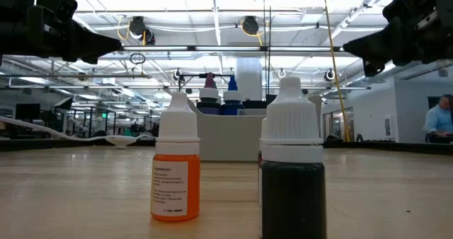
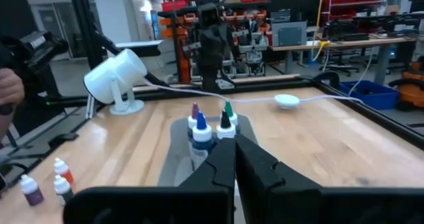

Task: Pick & Place food coloring
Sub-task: Put the small orange food coloring bottle into the gray container

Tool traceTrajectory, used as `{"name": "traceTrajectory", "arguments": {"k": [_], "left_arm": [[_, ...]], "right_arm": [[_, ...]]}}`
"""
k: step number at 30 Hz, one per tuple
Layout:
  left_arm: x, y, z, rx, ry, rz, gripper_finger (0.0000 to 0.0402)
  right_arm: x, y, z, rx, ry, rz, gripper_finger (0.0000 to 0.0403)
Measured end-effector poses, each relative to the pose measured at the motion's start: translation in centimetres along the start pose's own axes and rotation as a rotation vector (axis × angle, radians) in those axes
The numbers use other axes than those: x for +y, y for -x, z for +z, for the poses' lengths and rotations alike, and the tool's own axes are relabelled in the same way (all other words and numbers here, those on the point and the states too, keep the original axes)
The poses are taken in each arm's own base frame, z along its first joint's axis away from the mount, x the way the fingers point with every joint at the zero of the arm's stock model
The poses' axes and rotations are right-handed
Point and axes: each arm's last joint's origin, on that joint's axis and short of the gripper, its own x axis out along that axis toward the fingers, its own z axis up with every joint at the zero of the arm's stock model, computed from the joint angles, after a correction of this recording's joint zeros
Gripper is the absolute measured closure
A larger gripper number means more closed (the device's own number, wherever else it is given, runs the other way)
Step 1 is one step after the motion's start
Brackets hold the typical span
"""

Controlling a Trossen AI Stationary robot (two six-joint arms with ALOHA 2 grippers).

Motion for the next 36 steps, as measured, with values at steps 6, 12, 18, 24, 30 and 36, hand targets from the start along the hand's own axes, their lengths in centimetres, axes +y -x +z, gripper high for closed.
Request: {"name": "traceTrajectory", "arguments": {"k": [6,12,18,24,30,36], "left_arm": [[0.0,0.0,0.1,-0.008,-0.002,0.002,0.0360],[0.1,-0.2,0.1,0.013,-0.045,0.094,0.0360],[-0.6,-1.6,1.6,0.060,-0.085,0.029,0.0360],[-1.9,-5.1,4.6,0.222,-0.063,-0.002,0.0360],[-6.3,-9.9,7.1,0.331,-0.142,-0.200,0.0360],[-13.1,-13.5,8.1,0.370,-0.220,-0.391,0.0360]], "right_arm": [[-0.2,0.0,-0.1,-0.004,0.002,-0.015,0.0402],[-0.2,0.0,-0.1,0.000,0.026,-0.014,0.0402],[-0.2,0.0,-0.1,0.002,0.029,-0.013,0.0402],[-0.2,0.0,-0.1,-0.001,0.059,-0.012,0.0401],[-0.1,0.0,0.3,-0.042,0.080,-0.010,0.0402],[-0.1,0.0,0.5,-0.066,0.077,-0.009,0.0402]]}}
